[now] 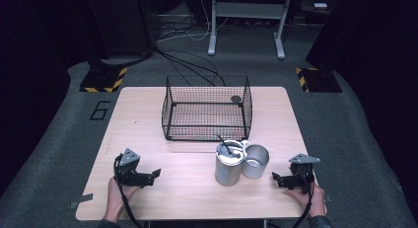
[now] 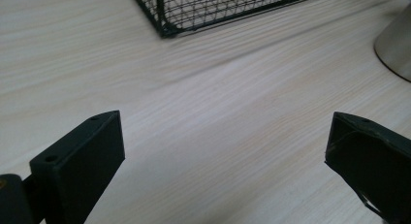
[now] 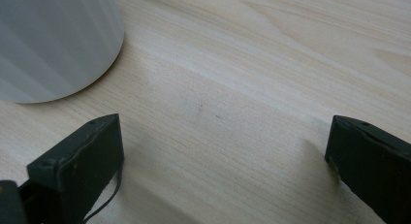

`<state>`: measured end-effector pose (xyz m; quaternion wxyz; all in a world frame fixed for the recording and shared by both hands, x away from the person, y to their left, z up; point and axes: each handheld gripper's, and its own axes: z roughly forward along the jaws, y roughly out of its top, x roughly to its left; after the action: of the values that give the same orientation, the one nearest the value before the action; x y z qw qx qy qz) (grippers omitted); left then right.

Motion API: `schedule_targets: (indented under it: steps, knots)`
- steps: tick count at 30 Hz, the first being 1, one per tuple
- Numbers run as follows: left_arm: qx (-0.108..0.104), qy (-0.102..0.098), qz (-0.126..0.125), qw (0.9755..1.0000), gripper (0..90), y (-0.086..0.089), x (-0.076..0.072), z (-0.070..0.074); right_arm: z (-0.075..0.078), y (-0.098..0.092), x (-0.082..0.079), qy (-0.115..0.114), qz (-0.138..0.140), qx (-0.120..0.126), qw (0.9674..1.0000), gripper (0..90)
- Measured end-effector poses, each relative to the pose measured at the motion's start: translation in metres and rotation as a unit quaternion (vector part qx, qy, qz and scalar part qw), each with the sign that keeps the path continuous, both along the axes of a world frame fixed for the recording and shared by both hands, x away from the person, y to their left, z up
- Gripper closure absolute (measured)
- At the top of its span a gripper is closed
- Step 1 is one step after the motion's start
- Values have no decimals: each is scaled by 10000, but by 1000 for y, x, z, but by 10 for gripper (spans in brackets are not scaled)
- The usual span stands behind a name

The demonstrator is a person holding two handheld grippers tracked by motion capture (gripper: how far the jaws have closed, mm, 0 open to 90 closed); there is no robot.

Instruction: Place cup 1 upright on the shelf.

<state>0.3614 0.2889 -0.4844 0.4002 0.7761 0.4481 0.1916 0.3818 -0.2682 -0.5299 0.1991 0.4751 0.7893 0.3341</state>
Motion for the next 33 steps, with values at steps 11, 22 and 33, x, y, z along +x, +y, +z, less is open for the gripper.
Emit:
schedule_targets:
  steps: [11,22,33]
  knots:
    - [-49,-82,-594,9982,2,-38,2,20,0,0,0,-10,-9,13,10000,0]
    - [-178,-188,-965,9950,0,-66,4,31,0,0,0,-10,-11,16,10000,0]
    - [-198,-281,-1315,9907,0,-97,7,44,0,0,0,-8,-4,6,10000,0]
